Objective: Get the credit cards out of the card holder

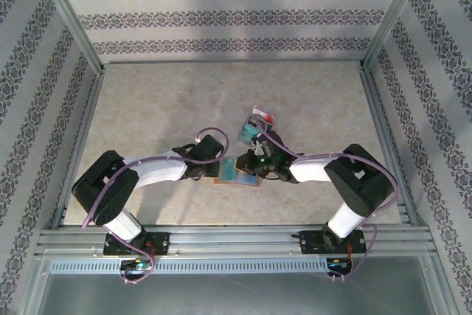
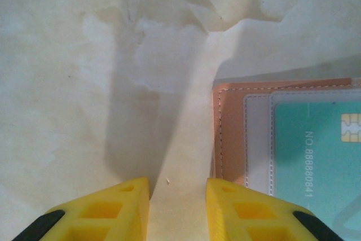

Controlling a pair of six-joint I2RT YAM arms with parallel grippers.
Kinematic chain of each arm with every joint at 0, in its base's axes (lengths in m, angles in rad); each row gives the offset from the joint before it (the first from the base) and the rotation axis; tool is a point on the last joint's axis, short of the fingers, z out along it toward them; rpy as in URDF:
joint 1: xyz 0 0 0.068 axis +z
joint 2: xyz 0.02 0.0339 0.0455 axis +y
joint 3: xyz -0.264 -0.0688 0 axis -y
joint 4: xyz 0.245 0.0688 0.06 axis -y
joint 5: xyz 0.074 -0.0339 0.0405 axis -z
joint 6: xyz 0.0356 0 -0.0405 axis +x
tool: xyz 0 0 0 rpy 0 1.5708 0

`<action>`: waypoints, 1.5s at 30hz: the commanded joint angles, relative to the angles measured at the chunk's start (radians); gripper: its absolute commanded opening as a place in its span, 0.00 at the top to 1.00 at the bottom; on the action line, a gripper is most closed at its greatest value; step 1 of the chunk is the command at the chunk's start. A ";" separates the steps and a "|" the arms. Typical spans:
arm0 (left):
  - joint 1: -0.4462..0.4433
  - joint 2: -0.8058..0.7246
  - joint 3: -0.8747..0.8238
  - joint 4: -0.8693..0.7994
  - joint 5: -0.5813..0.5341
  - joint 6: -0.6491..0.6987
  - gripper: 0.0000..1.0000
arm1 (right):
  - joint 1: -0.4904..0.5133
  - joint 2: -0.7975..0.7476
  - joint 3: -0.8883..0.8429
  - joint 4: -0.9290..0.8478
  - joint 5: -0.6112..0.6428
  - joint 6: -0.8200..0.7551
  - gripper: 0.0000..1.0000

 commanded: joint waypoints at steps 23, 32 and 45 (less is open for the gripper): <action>-0.038 0.086 0.036 0.079 0.172 -0.017 0.82 | -0.007 -0.020 -0.021 0.071 -0.031 0.002 0.86; -0.038 0.081 0.033 0.081 0.168 -0.023 0.82 | 0.003 -0.009 -0.033 0.125 -0.029 0.012 0.90; -0.038 0.065 0.019 0.050 0.123 -0.034 0.82 | -0.046 -0.081 -0.087 0.064 -0.002 -0.019 0.93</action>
